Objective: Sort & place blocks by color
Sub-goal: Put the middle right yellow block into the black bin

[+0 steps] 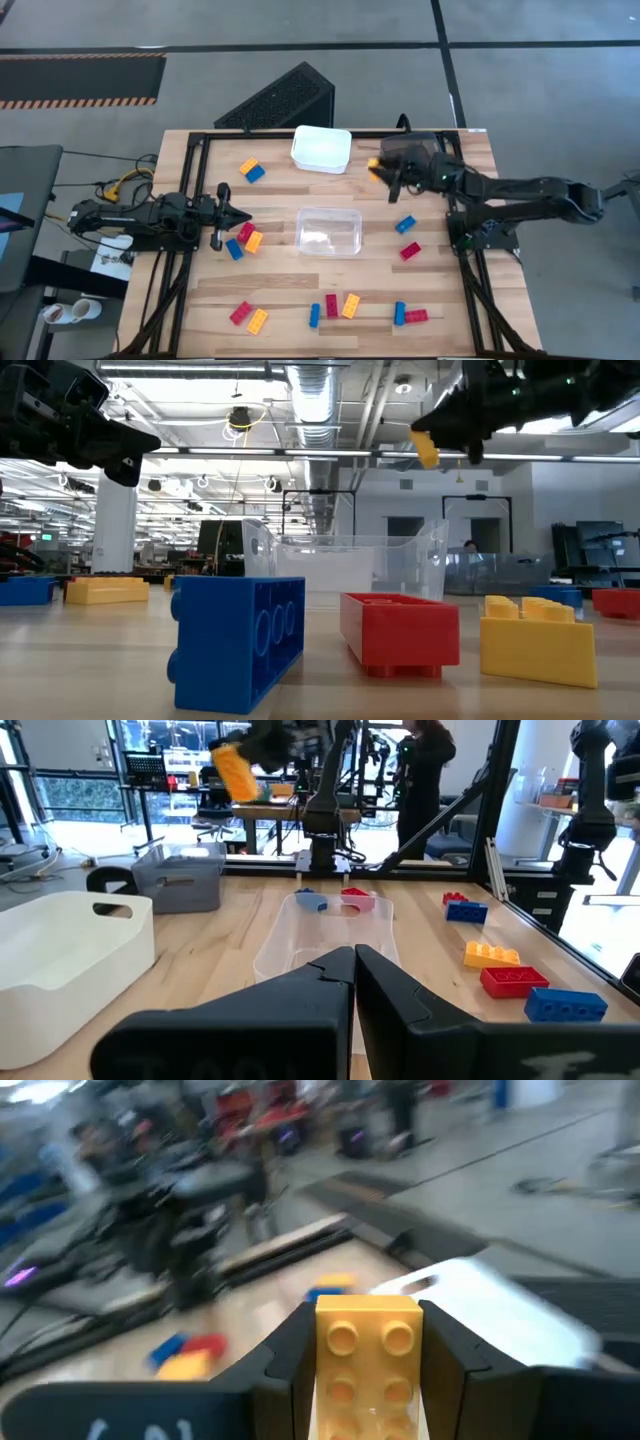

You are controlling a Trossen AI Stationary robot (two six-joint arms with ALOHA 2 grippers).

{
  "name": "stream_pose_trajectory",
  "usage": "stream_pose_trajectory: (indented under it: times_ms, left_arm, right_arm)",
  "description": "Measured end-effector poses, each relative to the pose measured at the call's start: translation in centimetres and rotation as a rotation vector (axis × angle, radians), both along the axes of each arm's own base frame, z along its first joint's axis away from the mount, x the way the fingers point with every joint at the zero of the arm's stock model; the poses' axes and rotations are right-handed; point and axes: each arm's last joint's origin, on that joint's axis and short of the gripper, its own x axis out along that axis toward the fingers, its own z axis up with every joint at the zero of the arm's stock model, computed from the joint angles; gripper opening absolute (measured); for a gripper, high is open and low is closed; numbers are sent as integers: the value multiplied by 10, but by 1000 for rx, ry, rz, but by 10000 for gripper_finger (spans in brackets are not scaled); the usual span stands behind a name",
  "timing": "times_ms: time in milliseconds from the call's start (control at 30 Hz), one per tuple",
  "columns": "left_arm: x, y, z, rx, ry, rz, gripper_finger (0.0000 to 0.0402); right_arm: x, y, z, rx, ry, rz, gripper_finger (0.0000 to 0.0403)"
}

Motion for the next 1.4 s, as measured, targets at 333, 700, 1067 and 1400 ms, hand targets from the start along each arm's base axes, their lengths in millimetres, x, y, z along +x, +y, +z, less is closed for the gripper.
stream_pose_trajectory:
  times_ms: [333, 700, 1067, 1400]
  left_arm:
    - [0, 0, 0, 0, 0, 0, 0]
    - [0, 0, 0, 0, 0, 0, 0]
    - [0, 0, 0, 0, 0, 0, 0]
    - [0, 0, 0, 0, 0, 0, 0]
  right_arm:
    - [-39, -42, -28, 70, 88, -473, 132]
    - [-57, -60, -37, 74, 210, -694, 144]
    - [-49, -74, -71, 158, 426, -715, 148]
    - [-34, -87, -102, 196, 527, -710, 153]
